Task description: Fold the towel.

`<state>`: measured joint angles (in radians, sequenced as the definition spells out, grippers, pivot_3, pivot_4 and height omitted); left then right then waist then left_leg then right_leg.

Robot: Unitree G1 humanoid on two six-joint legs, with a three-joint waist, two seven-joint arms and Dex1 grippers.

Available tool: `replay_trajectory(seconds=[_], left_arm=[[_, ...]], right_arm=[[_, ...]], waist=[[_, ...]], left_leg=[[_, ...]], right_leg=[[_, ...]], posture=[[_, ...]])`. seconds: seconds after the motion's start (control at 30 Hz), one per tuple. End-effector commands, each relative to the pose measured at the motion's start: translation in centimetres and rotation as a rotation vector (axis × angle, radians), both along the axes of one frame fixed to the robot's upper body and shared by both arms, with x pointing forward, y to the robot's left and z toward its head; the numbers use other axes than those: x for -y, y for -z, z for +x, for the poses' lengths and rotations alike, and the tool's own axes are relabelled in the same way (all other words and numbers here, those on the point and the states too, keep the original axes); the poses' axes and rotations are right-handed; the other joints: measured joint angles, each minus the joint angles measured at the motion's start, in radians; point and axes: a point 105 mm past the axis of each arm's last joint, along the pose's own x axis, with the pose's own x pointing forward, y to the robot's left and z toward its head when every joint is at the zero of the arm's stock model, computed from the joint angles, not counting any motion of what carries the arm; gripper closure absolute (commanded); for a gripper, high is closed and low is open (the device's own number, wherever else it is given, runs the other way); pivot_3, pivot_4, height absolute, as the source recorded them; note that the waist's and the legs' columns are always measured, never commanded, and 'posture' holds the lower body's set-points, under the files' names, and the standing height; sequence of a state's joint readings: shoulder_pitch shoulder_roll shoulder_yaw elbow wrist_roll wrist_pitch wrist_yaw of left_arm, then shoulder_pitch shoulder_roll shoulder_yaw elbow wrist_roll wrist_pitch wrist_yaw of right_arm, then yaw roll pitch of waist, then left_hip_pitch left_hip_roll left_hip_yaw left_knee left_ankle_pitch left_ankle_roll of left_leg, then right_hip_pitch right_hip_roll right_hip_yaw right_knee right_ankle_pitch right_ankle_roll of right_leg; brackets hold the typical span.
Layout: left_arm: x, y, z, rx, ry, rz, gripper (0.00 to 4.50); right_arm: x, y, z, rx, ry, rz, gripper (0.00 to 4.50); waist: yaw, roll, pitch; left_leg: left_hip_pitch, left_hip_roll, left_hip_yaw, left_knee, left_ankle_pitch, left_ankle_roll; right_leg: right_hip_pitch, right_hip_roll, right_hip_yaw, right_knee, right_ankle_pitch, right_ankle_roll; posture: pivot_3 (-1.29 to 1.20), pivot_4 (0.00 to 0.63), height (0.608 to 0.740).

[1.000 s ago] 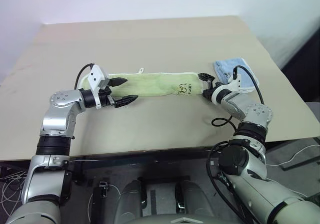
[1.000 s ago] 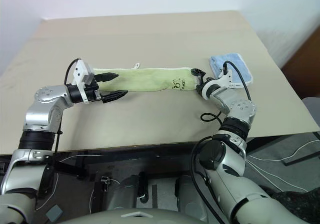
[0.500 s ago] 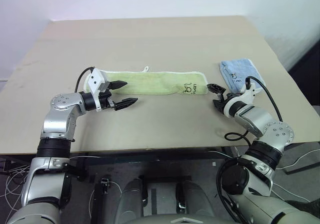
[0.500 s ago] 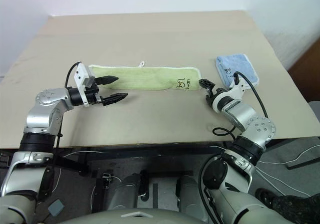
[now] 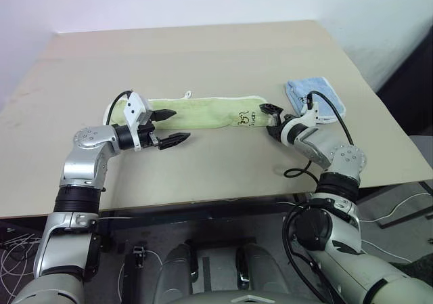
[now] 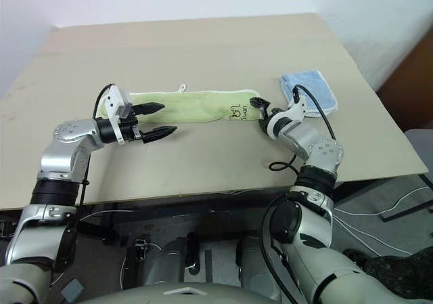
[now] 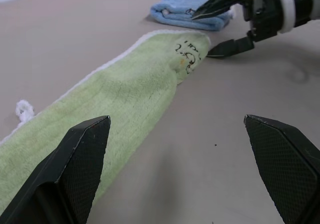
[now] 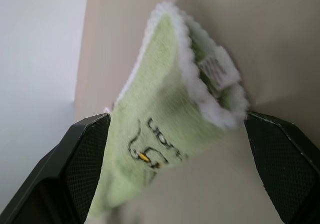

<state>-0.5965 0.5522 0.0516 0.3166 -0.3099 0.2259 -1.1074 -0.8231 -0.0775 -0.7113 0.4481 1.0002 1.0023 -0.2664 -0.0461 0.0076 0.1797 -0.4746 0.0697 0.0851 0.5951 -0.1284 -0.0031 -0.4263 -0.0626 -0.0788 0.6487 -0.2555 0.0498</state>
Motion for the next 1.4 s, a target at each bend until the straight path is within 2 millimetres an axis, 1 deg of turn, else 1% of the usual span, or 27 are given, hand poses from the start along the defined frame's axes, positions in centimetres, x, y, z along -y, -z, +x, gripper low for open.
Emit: replay_trajectory(seconds=[0.03,0.1,0.13,0.17,0.2,0.37,0.43,0.47,0.5,0.57,0.6,0.67,0.7,0.77,0.83,0.9,0.97,1.0,1.03,1.07,1.13,1.2,1.27,1.3,1.37,1.4], left_arm=[[-0.3,-1.2,0.0,0.049,-0.005,0.0,0.0],[-0.4,-1.2,-0.1,0.05,-0.007,0.001,0.0],[-0.4,-1.2,-0.1,0.05,-0.008,0.0,0.0],[-0.4,-1.3,-0.1,0.051,-0.01,0.0,0.0],[-0.4,-1.3,-0.1,0.051,-0.011,0.0,0.0],[-0.6,-1.3,-0.2,0.052,-0.019,0.001,0.0],[-0.6,-1.2,-0.2,0.051,-0.021,0.001,0.0],[-0.6,-1.2,-0.2,0.051,-0.021,0.0,0.0],[-0.6,-1.2,-0.2,0.051,-0.021,0.0,0.0],[-0.6,-1.2,-0.2,0.051,-0.021,-0.001,0.0],[-0.5,-1.2,-0.2,0.05,-0.022,-0.003,0.0],[-0.5,-1.2,-0.2,0.049,-0.023,-0.004,0.0],[-0.6,-1.2,-0.3,0.049,-0.024,-0.005,0.0],[-0.6,-1.1,-0.3,0.047,-0.026,-0.005,0.0],[-0.6,-1.0,-0.4,0.044,-0.028,-0.006,0.0],[-0.6,-0.9,-0.4,0.042,-0.029,-0.008,0.0],[-0.5,-0.8,-0.4,0.04,-0.029,-0.01,0.0],[-0.4,-0.8,-0.3,0.039,-0.029,-0.011,0.0],[-0.3,-0.8,-0.3,0.039,-0.028,-0.012,0.0],[-0.3,-0.7,-0.3,0.039,-0.027,-0.013,0.0],[-0.1,-0.8,-0.2,0.04,-0.026,-0.018,0.0],[0.0,-0.9,0.0,0.042,-0.028,-0.022,0.0],[0.1,-0.9,0.0,0.043,-0.028,-0.026,0.0],[0.1,-0.9,0.0,0.043,-0.028,-0.026,0.0],[0.2,-0.8,0.0,0.043,-0.029,-0.028,0.0],[0.2,-0.7,-0.2,0.042,-0.031,-0.032,0.0]], right_arm=[[-1.0,-0.2,1.2,0.008,-0.013,0.003,0.03],[-0.9,-0.1,1.6,0.006,0.0,0.013,0.03],[-0.9,-0.1,1.8,0.006,0.002,0.015,0.31],[-0.9,-0.2,1.8,0.009,0.002,0.016,0.42],[-0.9,-0.3,1.9,0.012,0.001,0.017,0.64],[-0.2,-0.3,1.6,0.023,0.014,0.017,2.26],[0.1,-0.2,1.5,0.023,0.025,0.015,2.97],[0.3,-0.2,1.4,0.024,0.03,0.016,3.22],[0.5,-0.3,1.3,0.026,0.037,0.016,3.63],[1.3,-0.5,1.2,0.037,0.059,0.014,4.28],[2.3,-0.8,1.0,0.049,0.083,0.007,4.47],[3.7,-1.2,0.7,0.065,0.115,-0.01,4.47],[4.8,-1.9,0.4,0.088,0.133,-0.036,4.47],[6.2,-2.8,0.1,0.119,0.154,-0.076,4.47],[7.7,-4.4,-0.3,0.171,0.161,-0.166,4.47],[8.2,-5.6,-0.5,0.213,0.148,-0.249,4.47],[7.6,-6.7,-0.7,0.265,0.089,-0.407,4.47],[6.8,-7.2,-0.7,0.306,0.039,-0.538,4.47],[5.8,-7.7,-0.7,0.346,-0.014,-0.629,4.47],[5.1,-7.9,-0.8,0.374,-0.049,-0.681,4.47],[1.9,-8.1,-0.7,0.467,-0.192,-0.873,4.47],[-0.6,-7.8,-0.9,0.538,-0.309,-1.002,4.47],[-3.8,-6.8,-0.7,0.589,-0.437,-1.096,4.47],[-4.7,-6.5,-0.6,0.606,-0.475,-1.126,4.47],[-5.8,-6.1,-0.4,0.627,-0.517,-1.156,4.47],[-7.5,-5.7,-0.1,0.646,-0.553,-1.175,4.47]], waist=[[-0.001,0.0,0.0],[-0.001,0.0,0.0],[-0.001,0.0,0.0],[0.001,0.0,0.0],[0.002,0.0,0.0],[0.003,0.0,0.0],[0.004,0.0,0.0],[0.005,0.0,0.0],[0.005,0.0,0.0],[0.007,0.0,0.0],[0.009,0.0,0.0],[0.019,0.0,0.0],[0.026,0.0,0.0],[0.035,0.0,0.0],[0.035,0.0,0.0],[0.034,0.0,0.0],[0.032,0.0,0.0],[0.029,0.0,0.0],[0.026,0.0,0.0],[0.023,0.0,0.0],[0.022,0.0,0.0],[0.023,0.0,0.0],[0.025,0.0,0.0],[0.026,0.0,0.0],[0.028,0.0,0.0],[0.031,0.0,0.0]], left_leg=[[0.0,0.0,0.0,0.0,0.0,0.0],[0.0,0.0,0.001,0.001,0.0,0.0],[0.0,0.0,0.001,0.001,0.0,0.0],[0.0,0.0,0.001,0.001,0.0,0.0],[0.0,0.0,0.001,0.001,0.0,0.0],[-0.001,0.0,0.001,0.001,0.0,0.0],[-0.002,0.0,0.001,0.001,0.0,0.0],[-0.002,0.0,0.002,0.001,0.0,0.0],[-0.002,0.0,0.002,0.001,0.0,0.0],[-0.002,-0.001,0.002,0.001,0.0,0.0],[-0.002,-0.001,0.002,0.001,0.0,0.001],[-0.003,-0.001,0.003,0.001,0.0,0.001],[-0.003,-0.001,0.003,0.001,0.0,0.001],[-0.003,-0.001,0.003,0.001,0.0,0.001],[-0.003,-0.002,0.003,0.001,0.0,0.001],[-0.004,-0.001,0.003,0.001,0.0,0.001],[-0.004,-0.001,0.003,0.001,0.0,0.001],[-0.004,-0.001,0.003,0.0,0.0,0.001],[-0.004,-0.001,0.003,0.0,0.0,0.001],[-0.004,-0.001,0.003,0.0,0.0,0.001],[-0.003,-0.001,0.002,0.0,0.0,0.001],[-0.003,-0.001,0.002,0.0,0.0,0.001],[-0.003,-0.001,0.003,0.0,0.0,0.001],[-0.003,-0.001,0.003,0.0,0.0,0.001],[-0.004,-0.001,0.004,0.001,0.0,0.001],[-0.004,-0.001,0.005,0.001,0.0,0.001]], right_leg=[[0.0,0.0,0.0,0.0,0.0,0.0],[0.0,0.0,0.001,0.0,0.001,-0.001],[0.0,0.0,0.001,0.0,0.001,-0.001],[0.0,0.0,0.001,0.0,0.001,-0.001],[0.0,0.0,0.001,0.0,0.001,-0.001],[-0.001,0.0,0.002,0.0,0.002,0.001],[-0.001,0.0,0.002,0.0,0.003,0.002],[-0.002,0.0,0.002,-0.001,0.003,0.002],[-0.001,0.0,0.002,-0.001,0.003,0.002],[-0.001,-0.001,0.002,-0.002,0.003,0.002],[-0.001,-0.001,0.002,-0.002,0.003,0.003],[-0.001,-0.002,0.002,-0.002,0.003,0.003],[-0.001,-0.002,0.002,-0.002,0.003,0.003],[-0.002,-0.002,0.003,-0.002,0.003,0.002],[-0.002,-0.003,0.003,-0.003,0.002,0.001],[-0.003,-0.003,0.003,-0.003,0.001,0.0],[-0.003,-0.003,0.004,-0.003,0.001,0.0],[-0.004,-0.002,0.004,-0.003,0.001,0.0],[-0.004,-0.001,0.005,-0.003,0.001,0.0],[-0.005,-0.001,0.006,-0.002,0.001,0.0],[-0.005,0.001,0.009,-0.002,0.001,0.0],[-0.007,0.003,0.01,-0.001,0.001,0.0],[-0.007,0.003,0.01,0.0,0.001,0.0],[-0.008,0.003,0.01,0.0,0.001,0.0],[-0.008,0.002,0.011,0.0,0.001,0.0],[-0.008,0.002,0.011,0.0,0.001,0.0]], posture=[[0.0,0.15,0.74],[0.0,0.15,0.74],[0.0,0.15,0.74],[0.0,0.15,0.74],[0.0,0.15,0.74],[0.0,0.15,0.74],[0.0,0.15,0.74],[0.0,0.15,0.74],[0.0,0.15,0.74],[0.0,0.15,0.74],[0.0,0.15,0.74],[0.0,0.15,0.74],[0.0,0.15,0.74],[0.0,0.15,0.74],[0.0,0.15,0.74],[0.0,0.15,0.74],[0.0,0.15,0.74],[0.0,0.15,0.74],[0.0,0.15,0.74],[0.0,0.15,0.74],[0.0,0.15,0.74],[0.0,0.15,0.74],[0.0,0.15,0.74],[0.0,0.15,0.74],[0.0,0.15,0.74],[0.0,0.15,0.74]])
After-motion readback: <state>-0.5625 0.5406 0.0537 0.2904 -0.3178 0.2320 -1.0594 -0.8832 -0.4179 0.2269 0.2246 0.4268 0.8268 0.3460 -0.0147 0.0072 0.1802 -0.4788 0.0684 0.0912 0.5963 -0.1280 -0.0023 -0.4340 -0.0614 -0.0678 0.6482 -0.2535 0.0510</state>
